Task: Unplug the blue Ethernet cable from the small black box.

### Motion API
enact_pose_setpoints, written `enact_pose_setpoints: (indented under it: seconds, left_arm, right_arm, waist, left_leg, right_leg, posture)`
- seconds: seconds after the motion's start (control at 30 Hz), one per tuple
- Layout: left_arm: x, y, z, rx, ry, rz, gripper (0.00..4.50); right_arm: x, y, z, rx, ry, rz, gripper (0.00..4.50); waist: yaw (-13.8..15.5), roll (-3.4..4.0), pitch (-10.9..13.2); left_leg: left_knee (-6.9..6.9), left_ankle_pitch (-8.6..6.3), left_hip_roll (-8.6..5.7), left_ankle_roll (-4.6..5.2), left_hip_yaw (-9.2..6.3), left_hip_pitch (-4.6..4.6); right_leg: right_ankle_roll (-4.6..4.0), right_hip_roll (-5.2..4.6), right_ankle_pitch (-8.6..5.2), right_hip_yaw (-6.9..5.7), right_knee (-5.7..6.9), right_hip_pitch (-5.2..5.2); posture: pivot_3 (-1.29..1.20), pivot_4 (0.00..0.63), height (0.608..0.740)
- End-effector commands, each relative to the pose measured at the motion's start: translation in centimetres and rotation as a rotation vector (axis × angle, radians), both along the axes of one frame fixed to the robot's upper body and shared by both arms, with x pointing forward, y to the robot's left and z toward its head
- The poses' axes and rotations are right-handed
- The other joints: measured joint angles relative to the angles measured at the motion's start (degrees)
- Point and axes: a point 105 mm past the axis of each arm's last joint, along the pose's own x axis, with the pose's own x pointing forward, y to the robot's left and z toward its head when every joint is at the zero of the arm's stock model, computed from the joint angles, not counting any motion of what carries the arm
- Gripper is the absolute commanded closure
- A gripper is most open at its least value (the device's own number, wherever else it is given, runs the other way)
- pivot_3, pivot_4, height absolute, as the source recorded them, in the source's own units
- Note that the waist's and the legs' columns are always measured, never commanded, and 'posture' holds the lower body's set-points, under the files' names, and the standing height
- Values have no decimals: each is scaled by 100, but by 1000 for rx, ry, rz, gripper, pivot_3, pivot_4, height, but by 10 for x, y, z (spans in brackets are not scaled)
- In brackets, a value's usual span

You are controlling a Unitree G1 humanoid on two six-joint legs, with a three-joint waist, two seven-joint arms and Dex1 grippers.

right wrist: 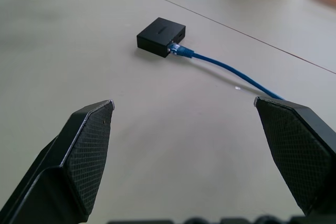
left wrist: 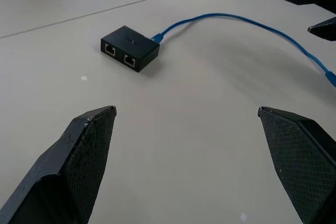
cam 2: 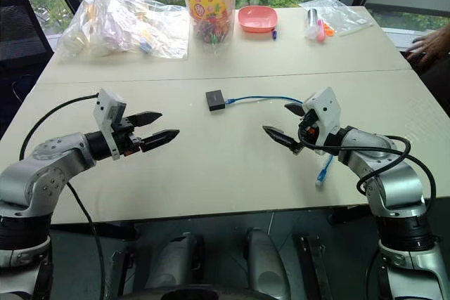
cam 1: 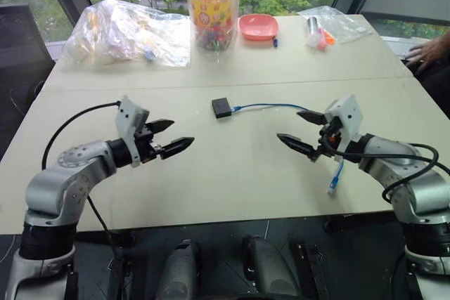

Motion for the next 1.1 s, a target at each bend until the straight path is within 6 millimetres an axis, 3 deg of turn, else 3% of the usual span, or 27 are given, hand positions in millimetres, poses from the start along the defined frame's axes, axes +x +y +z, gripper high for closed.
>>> enact_pose_setpoints:
  seconds: [0.03,0.47,0.87,0.97,1.1]
  left_arm:
    - [-4,6,13,18,-71,15,16]
    - [1,15,11,-13,-87,90,16]
    - [23,31,24,-29,-122,121,16]
    - [31,26,26,69,-174,-3,16]
    - [37,30,33,155,-145,-179,16]
  right_arm:
    - [0,1,6,-1,-39,13,0]
    - [7,3,6,-1,-51,22,0]
    - [24,3,12,-39,-70,41,0]
    - [37,15,14,-75,-86,82,0]
    - [74,51,20,-182,-128,177,0]
  waist:
    - [2,0,0]
    - [4,0,0]
    - [5,-1,0]
    - [-11,0,0]
    - [-106,-1,4]
  left_leg:
    - [0,0,0,0,0,0]
    - [1,0,0,0,1,0]
    - [3,0,-1,1,3,0]
    - [4,0,-2,1,5,2]
    - [12,1,2,1,9,8]
  right_leg:
    - [-6,0,4,0,0,0]
    - [-12,0,7,0,-1,0]
    - [-12,2,9,0,0,1]
    - [-13,3,10,0,1,1]
    - [-28,10,21,0,5,-1]
  posture:
    - [0,150,740]
    - [0,150,740]
    - [0,150,740]
    - [0,150,740]
    - [0,150,740]
